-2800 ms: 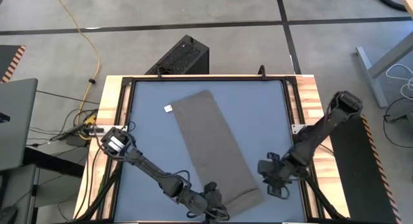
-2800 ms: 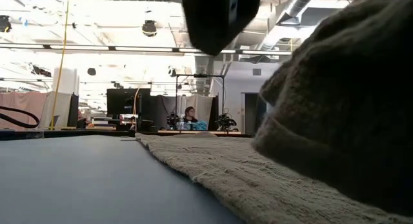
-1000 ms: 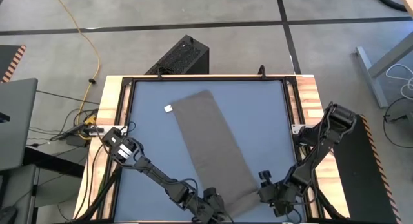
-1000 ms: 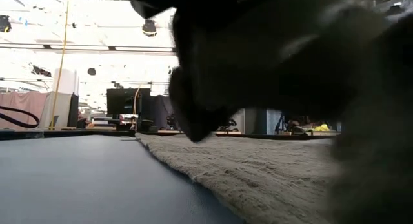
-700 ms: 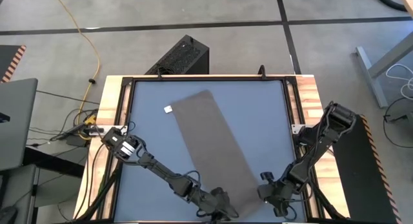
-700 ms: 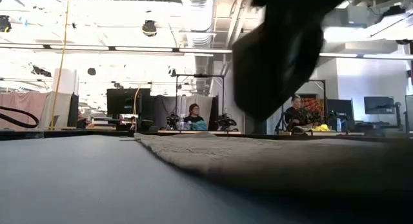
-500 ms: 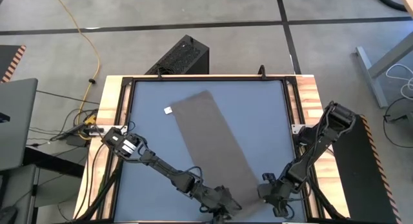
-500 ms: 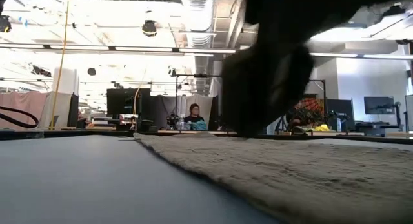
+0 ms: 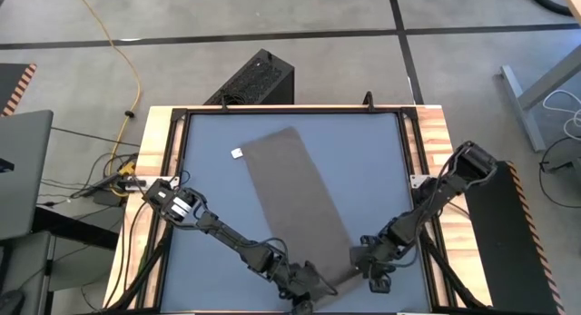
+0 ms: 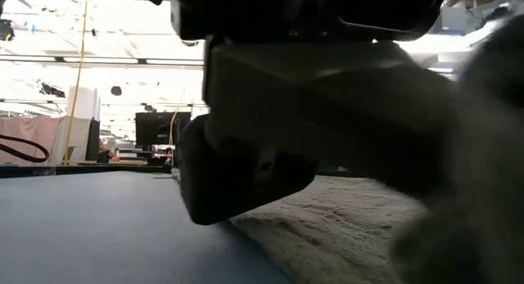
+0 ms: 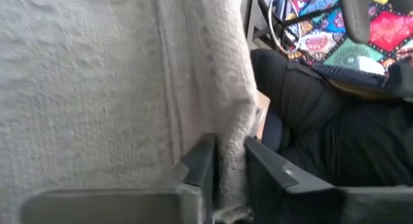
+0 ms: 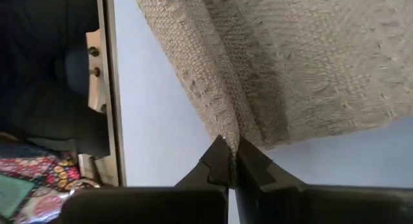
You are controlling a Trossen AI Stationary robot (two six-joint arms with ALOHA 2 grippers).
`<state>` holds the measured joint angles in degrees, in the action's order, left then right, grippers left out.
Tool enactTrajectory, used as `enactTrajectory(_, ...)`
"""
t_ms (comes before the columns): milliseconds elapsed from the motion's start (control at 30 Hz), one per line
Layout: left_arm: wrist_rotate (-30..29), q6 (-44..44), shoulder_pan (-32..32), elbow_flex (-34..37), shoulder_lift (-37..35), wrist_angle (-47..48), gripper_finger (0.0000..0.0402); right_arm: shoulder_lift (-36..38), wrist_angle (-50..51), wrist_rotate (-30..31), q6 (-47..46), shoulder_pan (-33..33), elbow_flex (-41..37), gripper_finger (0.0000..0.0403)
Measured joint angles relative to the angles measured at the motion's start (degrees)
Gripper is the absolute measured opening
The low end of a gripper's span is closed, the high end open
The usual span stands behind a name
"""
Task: Roll towel into tight, uniform cylinder
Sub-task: Roll the gray towel
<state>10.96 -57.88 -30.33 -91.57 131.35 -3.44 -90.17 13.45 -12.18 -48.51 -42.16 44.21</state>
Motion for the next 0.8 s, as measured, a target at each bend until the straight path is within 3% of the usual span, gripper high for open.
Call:
enactTrajectory(233,3.94,1.99,1.02,0.0,-0.3,-1.45,0.0123,-0.02,-0.17,-7.14,-4.04,-0.97,-0.02,0.0025)
enactTrajectory(533,6.81,9.52,2.64,-4.88,-0.35,-0.69,0.0132,-0.07,0.38,-8.03,-5.09,0.98,-0.09,0.0024)
enactTrajectory(667,1.37,16.08,2.5,-9.88,-0.35,2.34,0.0132,-0.07,2.27,-7.88,-5.09,3.04,-0.09,0.0024)
enactTrajectory(800,-12.66,23.29,0.57,-14.42,0.45,4.52,0.0133,-0.07,2.96,-8.62,-5.27,4.71,-0.09,0.0024)
